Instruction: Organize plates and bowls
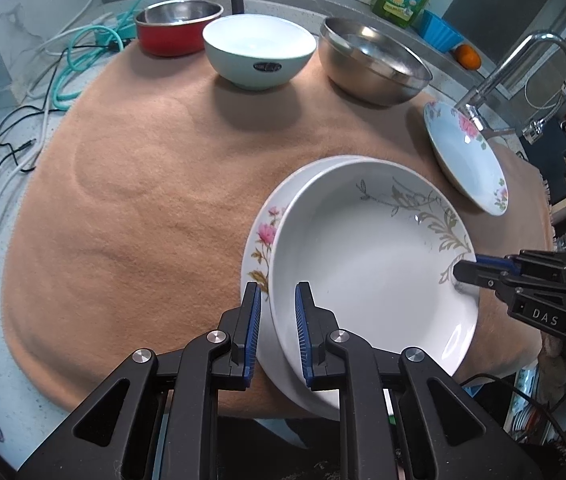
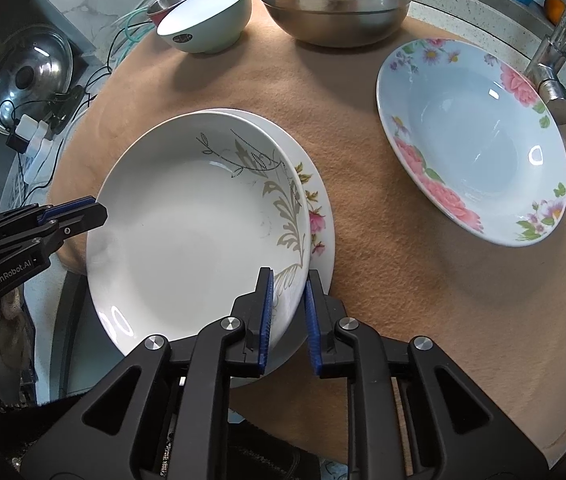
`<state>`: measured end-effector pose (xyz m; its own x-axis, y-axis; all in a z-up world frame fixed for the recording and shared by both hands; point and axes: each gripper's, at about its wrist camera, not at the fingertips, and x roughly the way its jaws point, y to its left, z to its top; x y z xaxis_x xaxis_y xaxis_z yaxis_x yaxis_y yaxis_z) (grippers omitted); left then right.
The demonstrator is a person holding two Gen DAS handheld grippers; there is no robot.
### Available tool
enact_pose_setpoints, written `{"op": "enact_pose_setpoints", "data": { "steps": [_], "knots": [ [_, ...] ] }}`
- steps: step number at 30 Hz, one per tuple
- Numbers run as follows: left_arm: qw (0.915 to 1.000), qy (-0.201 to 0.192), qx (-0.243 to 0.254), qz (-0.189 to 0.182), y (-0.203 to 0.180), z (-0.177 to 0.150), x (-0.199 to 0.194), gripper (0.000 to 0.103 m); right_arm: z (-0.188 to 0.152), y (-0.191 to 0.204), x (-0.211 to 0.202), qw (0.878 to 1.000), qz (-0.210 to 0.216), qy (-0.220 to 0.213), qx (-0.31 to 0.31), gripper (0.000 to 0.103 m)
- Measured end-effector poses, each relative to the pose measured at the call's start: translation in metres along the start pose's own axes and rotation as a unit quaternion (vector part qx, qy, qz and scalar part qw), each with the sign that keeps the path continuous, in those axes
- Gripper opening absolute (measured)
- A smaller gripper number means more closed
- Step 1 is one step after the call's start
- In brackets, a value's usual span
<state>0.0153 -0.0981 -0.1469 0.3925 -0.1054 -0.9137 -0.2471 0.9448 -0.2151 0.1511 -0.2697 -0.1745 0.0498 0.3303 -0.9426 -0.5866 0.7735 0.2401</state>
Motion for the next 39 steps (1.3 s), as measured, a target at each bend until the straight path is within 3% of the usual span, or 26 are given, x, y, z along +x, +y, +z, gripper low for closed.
{"op": "enact_pose_setpoints", "data": {
  "steps": [9, 14, 22, 29, 39],
  "knots": [
    [0.9995, -0.027, 0.005, -0.016, -0.010, 0.024, -0.008, 0.016, 0.005, -0.017, -0.025, 0.999, -0.020, -0.044, 0.008, 0.017],
    [0.9980, -0.049, 0.016, -0.038, -0.028, 0.048, -0.008, 0.016, 0.014, -0.041, -0.048, 0.993, -0.064, -0.094, 0.029, 0.040],
    [0.9938, -0.070, 0.034, -0.080, -0.066, 0.091, 0.004, 0.021, 0.036, -0.091, -0.069, 0.981, -0.106, -0.147, 0.073, 0.045],
    [0.9923, -0.054, 0.042, -0.103, -0.092, 0.118, 0.031, 0.021, 0.047, -0.125, -0.068, 0.975, -0.123, -0.158, 0.097, 0.046],
    [0.9910, -0.026, 0.036, -0.126, -0.112, 0.136, 0.064, 0.021, 0.055, -0.177, -0.059, 0.972, -0.094, -0.150, 0.154, 0.046]
  ]
}}
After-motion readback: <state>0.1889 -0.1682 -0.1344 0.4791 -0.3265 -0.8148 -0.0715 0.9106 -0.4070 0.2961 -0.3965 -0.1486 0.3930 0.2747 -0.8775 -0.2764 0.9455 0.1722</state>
